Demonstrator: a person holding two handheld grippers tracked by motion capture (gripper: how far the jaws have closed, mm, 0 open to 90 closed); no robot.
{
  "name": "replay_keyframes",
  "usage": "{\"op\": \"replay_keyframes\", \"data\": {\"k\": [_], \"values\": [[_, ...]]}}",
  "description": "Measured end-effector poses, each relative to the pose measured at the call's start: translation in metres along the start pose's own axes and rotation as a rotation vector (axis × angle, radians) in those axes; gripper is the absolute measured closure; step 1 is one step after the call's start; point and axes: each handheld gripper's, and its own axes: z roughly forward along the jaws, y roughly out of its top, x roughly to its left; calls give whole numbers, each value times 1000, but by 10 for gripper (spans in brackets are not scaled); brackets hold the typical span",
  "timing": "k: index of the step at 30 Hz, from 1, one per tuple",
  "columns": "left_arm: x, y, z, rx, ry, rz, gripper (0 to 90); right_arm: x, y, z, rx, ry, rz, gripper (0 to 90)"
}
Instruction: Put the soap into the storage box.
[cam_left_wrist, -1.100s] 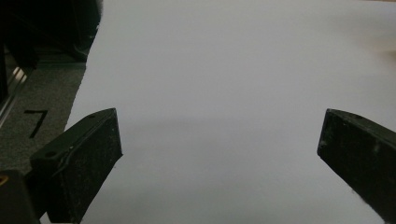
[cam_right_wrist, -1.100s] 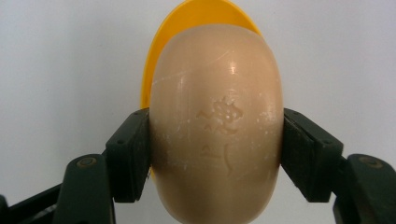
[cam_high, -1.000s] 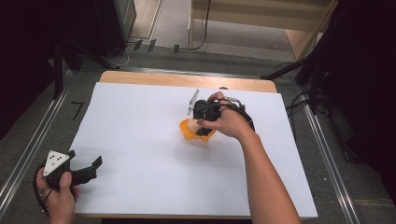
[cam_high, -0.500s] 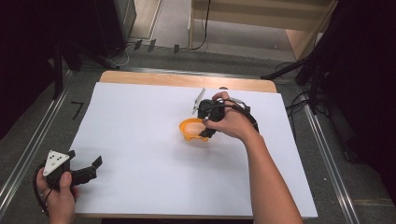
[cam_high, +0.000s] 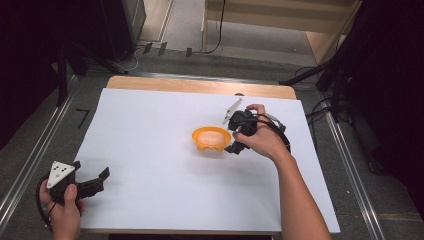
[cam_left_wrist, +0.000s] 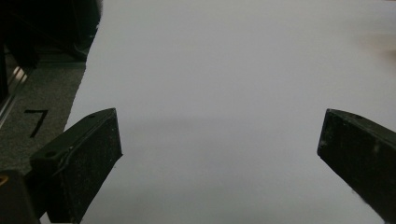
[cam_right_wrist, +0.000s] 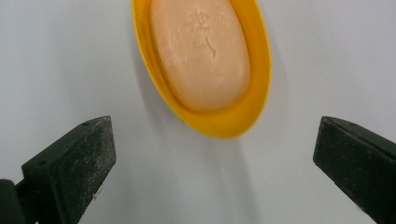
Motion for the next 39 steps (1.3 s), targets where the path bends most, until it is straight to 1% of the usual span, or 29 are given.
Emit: {"op": "replay_keyframes", "data": {"k": [1,2,6,7,12,14,15,16,18,19,20,21,22,23,24,25,26,28,29,30,31,32,34,36,38,39], "values": [[0,0,0,1,0,1,1,0,-9,-1,0,-2,18,0],[0,0,0,0,0,2,1,0,-9,-1,0,-2,18,0],[0,0,0,3,0,5,1,1,-25,-4,-3,-26,54,0],[0,0,0,3,0,5,1,2,-29,-6,-11,-38,59,0],[0,0,0,1,1,5,1,7,-47,-10,-28,-46,95,0],[0,0,0,3,1,6,1,9,-53,-11,-31,-49,105,0],[0,0,0,3,0,7,1,10,-55,-11,-30,-47,102,0],[0,0,0,0,2,5,1,11,-58,-11,-33,-55,107,0],[0,0,0,0,2,7,1,15,-68,-11,-37,-58,124,0],[0,0,0,1,2,6,1,15,-68,-11,-37,-58,124,0],[0,0,0,2,2,7,1,18,-76,-10,-44,-65,137,0],[0,0,0,1,2,6,1,18,-76,-10,-44,-65,137,0],[-1,0,0,1,4,6,1,20,-84,-9,-57,-67,151,0],[-1,0,0,3,5,7,1,20,-84,-9,-57,-67,151,0],[-1,0,0,2,5,7,1,22,-87,-8,-60,-69,167,0],[0,0,0,0,3,6,1,23,-91,-8,-61,-73,171,0],[0,0,0,1,2,5,1,25,-95,-8,-59,-67,184,0],[0,0,0,0,3,5,1,28,-105,-8,-79,-66,214,0],[0,0,0,1,4,7,1,29,-109,-8,-82,-70,220,0],[-1,0,0,1,5,6,1,29,-109,-8,-82,-70,220,0],[-1,0,0,2,5,6,1,30,-113,-9,-92,-76,231,0],[-1,0,0,3,6,7,1,31,-117,-9,-101,-72,246,0],[-1,0,0,1,6,6,1,34,-129,-12,-128,-86,277,0],[-1,0,0,1,6,7,1,34,-131,-12,-136,-88,274,0],[-1,0,0,2,7,7,1,37,-138,-12,-145,-100,291,0],[-1,0,0,2,7,7,1,39,-144,-12,-157,-114,300,0]]}}
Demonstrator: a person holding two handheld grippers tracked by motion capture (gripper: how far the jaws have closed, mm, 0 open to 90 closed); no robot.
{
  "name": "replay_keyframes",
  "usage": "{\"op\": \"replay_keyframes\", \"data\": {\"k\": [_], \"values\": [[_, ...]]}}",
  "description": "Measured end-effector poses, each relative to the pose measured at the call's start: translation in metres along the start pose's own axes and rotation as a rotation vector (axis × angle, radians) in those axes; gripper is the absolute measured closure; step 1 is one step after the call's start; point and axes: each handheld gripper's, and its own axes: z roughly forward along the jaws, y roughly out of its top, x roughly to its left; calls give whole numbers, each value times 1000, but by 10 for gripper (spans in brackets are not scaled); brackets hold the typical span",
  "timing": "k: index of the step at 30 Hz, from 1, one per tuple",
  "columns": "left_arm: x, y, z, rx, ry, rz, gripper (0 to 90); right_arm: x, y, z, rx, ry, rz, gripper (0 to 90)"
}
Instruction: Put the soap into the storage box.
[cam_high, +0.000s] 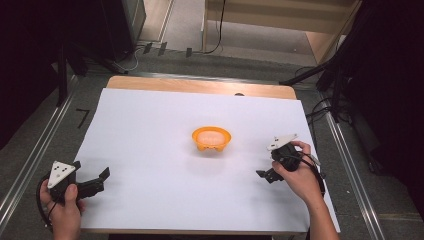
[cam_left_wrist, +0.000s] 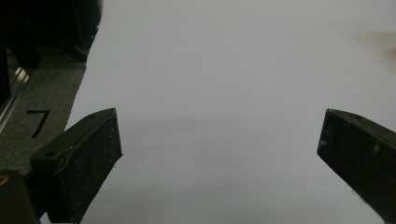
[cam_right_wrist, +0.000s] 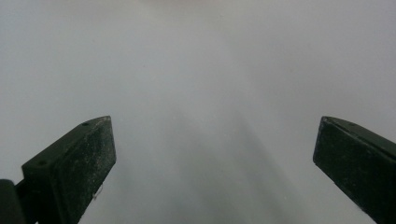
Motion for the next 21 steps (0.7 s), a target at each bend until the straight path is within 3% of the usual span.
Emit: {"op": "replay_keyframes", "data": {"k": [7,21], "values": [[0,0,0,1,1,1,1,2,-23,-7,-77,-20,42,0],[0,0,0,-4,1,1,1,8,-64,-14,-142,-56,128,0]]}}
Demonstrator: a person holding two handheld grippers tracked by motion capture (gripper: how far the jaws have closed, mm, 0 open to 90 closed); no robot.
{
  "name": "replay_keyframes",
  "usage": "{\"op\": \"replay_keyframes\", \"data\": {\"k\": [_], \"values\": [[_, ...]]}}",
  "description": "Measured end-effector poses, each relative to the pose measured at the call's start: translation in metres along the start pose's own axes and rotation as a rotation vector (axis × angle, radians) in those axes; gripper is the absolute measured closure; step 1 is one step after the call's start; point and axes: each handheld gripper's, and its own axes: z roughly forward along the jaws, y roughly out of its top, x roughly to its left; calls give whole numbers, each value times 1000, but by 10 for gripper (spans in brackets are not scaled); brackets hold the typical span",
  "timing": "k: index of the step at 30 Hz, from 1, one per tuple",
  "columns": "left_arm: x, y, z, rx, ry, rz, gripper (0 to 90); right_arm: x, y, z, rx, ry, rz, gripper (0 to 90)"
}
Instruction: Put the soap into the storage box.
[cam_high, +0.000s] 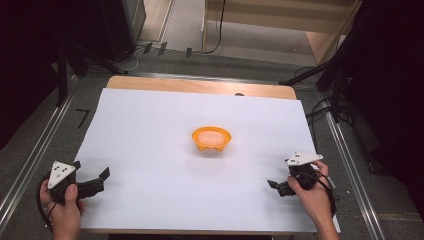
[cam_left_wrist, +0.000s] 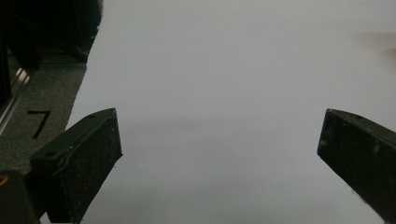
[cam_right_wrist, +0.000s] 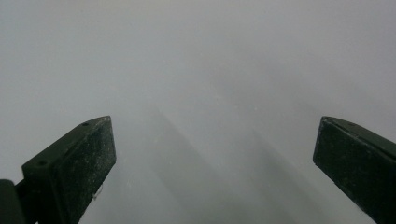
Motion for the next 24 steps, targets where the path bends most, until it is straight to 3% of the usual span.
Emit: {"op": "replay_keyframes", "data": {"k": [10,24], "values": [[0,0,0,-1,-1,2,1,-2,-29,-17,-72,-51,57,0],[0,0,0,-1,0,2,1,-6,-67,-33,-173,-67,143,0]]}}
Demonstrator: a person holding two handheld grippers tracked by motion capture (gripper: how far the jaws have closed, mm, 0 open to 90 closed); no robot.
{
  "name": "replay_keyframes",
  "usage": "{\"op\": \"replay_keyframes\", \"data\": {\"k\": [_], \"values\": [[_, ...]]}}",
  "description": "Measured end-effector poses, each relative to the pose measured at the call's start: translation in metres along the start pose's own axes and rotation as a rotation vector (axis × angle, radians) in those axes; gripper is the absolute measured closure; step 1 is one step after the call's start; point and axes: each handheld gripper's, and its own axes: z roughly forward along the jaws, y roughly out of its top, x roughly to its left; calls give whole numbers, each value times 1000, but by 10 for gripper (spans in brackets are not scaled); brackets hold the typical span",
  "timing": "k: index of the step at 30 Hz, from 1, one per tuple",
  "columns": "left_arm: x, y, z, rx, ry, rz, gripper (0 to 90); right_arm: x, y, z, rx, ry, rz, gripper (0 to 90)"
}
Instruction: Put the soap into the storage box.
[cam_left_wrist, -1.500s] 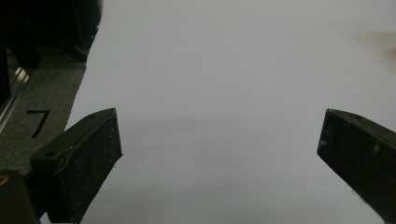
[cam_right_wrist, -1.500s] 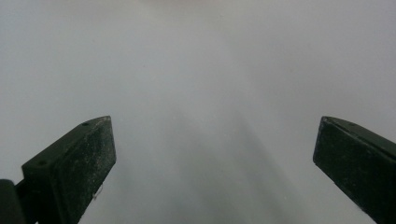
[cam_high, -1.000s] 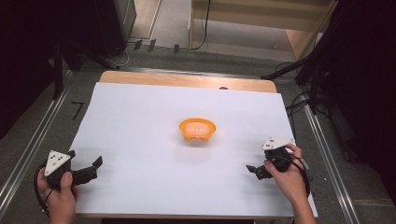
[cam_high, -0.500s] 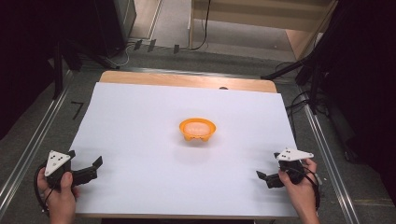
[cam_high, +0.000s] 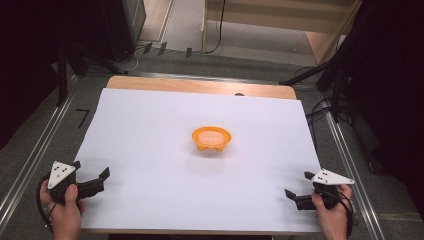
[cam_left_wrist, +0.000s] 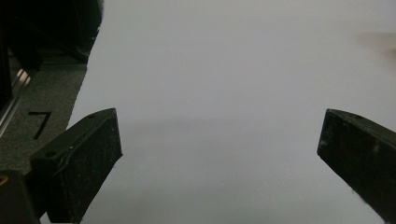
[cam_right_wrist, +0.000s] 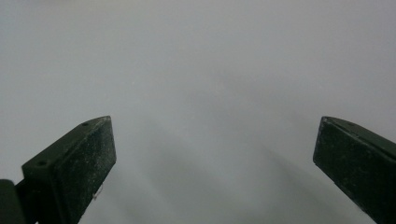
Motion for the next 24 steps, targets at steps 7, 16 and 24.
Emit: {"op": "replay_keyframes", "data": {"k": [7,16,24], "values": [[0,0,0,1,-1,3,1,-8,-14,-14,-46,-14,47,0],[0,0,0,0,-1,-1,1,-20,-32,-34,-119,-35,123,0],[0,0,0,-1,-1,-2,1,-24,-40,-45,-183,-38,162,0]]}}
